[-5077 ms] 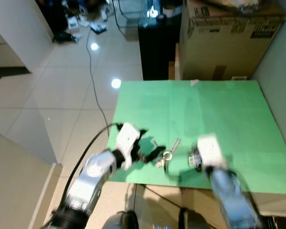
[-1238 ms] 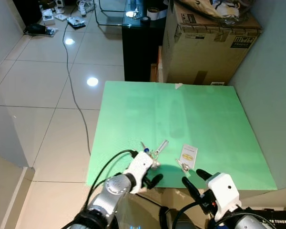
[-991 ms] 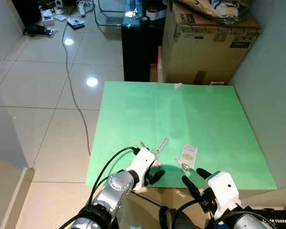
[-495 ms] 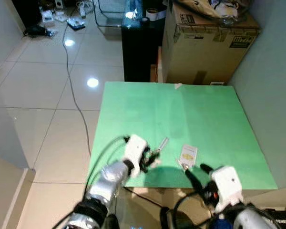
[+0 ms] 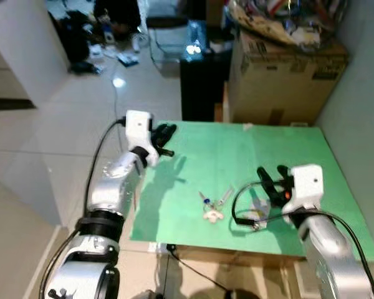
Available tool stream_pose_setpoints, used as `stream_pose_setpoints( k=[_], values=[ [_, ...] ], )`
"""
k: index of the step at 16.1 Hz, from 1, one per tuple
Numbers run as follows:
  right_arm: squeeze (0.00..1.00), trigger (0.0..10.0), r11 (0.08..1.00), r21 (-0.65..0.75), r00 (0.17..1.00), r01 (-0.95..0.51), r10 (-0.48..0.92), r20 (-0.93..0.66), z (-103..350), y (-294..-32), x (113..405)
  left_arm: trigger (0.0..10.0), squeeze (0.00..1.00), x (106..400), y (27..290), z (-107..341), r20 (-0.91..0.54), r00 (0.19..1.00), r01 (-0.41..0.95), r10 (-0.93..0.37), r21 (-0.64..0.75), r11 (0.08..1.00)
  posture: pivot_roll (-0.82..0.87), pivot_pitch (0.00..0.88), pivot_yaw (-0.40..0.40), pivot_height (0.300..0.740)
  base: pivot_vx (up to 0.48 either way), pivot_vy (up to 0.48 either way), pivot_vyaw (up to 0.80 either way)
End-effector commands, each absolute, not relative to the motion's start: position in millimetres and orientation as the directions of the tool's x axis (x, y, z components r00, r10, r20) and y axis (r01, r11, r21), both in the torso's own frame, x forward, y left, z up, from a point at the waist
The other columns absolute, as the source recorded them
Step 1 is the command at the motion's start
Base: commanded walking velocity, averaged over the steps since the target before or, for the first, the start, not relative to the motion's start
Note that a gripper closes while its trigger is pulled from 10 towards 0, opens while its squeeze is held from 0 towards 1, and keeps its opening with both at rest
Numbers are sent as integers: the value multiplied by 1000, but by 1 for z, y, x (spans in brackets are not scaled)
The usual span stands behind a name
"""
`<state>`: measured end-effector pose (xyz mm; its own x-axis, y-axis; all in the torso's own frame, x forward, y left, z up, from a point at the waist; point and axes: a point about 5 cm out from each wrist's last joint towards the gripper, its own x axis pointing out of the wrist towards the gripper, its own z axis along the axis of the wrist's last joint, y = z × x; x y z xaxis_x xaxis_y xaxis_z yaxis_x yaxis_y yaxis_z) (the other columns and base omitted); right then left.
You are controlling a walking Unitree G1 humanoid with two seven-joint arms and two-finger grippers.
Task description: Hang keys on a hook
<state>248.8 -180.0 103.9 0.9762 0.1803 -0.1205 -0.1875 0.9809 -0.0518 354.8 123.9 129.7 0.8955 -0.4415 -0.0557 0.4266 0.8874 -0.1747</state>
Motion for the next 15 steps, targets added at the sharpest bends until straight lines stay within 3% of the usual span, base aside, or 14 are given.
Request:
stream_pose_setpoints(
  k=[1, 2, 3, 5, 8, 11, 15],
  values=[
    [0, 10000, 977, -54, 973, -207, 200, -112, 104, -176, 248, 0, 0, 348, 117, 119, -102, 873, 463, -476, -132, 877, -166, 0, 56, 740, 0, 0, 0],
    [0, 10000, 970, -80, 968, -229, 219, -118, 102, -173, 245, 863, 0, 343, 110, 113, -128, 854, 493, -504, -105, 864, -169, 0, 57, 740, 0, 0, 0],
    [0, 10000, 954, -106, 954, -282, 266, -139, 98, -166, 234, 10000, 1000, 333, 98, 98, -179, 815, 551, -551, -55, 833, -189, 0, 57, 740, 0, 0, 0],
    [0, 10000, 940, -96, 934, -328, 308, -182, 88, -163, 210, 10000, 1000, 319, 77, 70, -265, 748, 628, -608, -11, 778, -211, 0, 59, 740, 0, 0, 0],
    [0, 10000, 937, -102, 912, -334, 294, -287, 69, -168, 166, 10000, 1000, 302, 57, 39, -372, 683, 655, -628, -69, 753, -271, 100, 95, 740, 0, 0, 0],
    [0, 10000, 955, -88, 906, -283, 236, -350, 66, -171, 121, 10000, 1000, 287, 64, 17, -419, 704, 580, -573, -127, 805, -330, 202, 120, 740, 0, 0, 0],
    [0, 10000, 941, -116, 879, -317, 246, -408, 60, -170, 92, 10000, 1000, 289, 70, 14, -412, 740, 531, -532, -127, 838, -351, 248, 126, 740, 0, 0, 0]
  ],
)
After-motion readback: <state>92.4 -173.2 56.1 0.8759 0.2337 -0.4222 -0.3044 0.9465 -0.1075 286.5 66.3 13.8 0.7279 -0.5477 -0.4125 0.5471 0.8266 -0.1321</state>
